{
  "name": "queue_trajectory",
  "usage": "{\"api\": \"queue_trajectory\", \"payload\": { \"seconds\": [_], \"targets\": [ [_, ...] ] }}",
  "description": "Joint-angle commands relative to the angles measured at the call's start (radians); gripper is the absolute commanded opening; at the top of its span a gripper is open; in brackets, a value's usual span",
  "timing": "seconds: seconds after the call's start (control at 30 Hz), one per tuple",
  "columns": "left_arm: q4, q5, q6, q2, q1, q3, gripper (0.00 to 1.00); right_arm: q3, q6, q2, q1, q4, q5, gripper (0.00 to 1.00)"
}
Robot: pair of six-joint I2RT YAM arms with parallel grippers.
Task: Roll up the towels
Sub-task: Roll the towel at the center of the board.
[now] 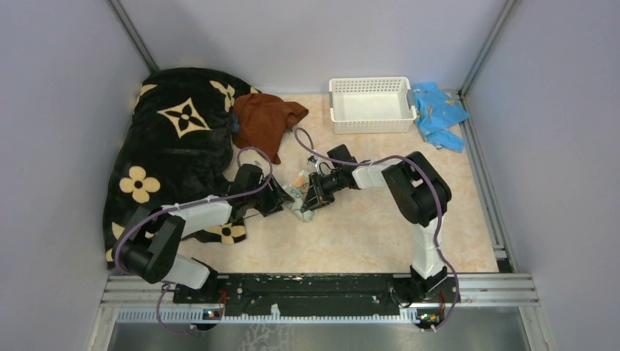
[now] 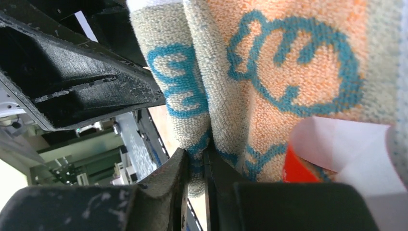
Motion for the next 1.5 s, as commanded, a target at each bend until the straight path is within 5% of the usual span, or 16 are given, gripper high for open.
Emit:
{"api": "queue_trajectory", "payload": {
  "seconds": [0.0,0.1,0.37,0.73,1.03,1.17,1.33,1.47],
  "targets": [
    [0.030,-0.028,-0.043,0.065,0.018,0.004,0.61,0.041,-0.113,-0.080,0.001,-0.104,0.157,0.19],
    [0.028,-0.035,-0.063,0.073,0.028,-0.019,0.59,0.042,-0.221,-0.183,0.034,-0.179,0.351,0.38],
    [0.022,-0.035,-0.094,0.081,0.041,-0.039,0.59,-0.009,-0.456,-0.410,0.285,-0.198,0.949,0.47],
    [0.027,-0.022,-0.097,0.092,0.045,-0.036,0.58,-0.092,-0.645,-0.398,0.461,-0.039,1.179,0.47],
    [0.030,-0.017,-0.093,0.092,0.046,-0.034,0.58,-0.081,-0.676,-0.262,0.464,0.008,1.170,0.49],
    [0.029,-0.014,-0.097,0.073,0.046,-0.040,0.58,-0.080,-0.661,-0.259,0.462,-0.006,1.108,0.33],
    [0.024,-0.012,-0.085,-0.009,0.046,-0.067,0.61,-0.081,-0.570,-0.308,0.369,-0.022,0.757,0.03],
    [0.044,-0.002,-0.098,-0.105,0.050,-0.119,0.65,-0.110,-0.464,-0.311,0.261,0.039,0.491,0.00]
  ]
}}
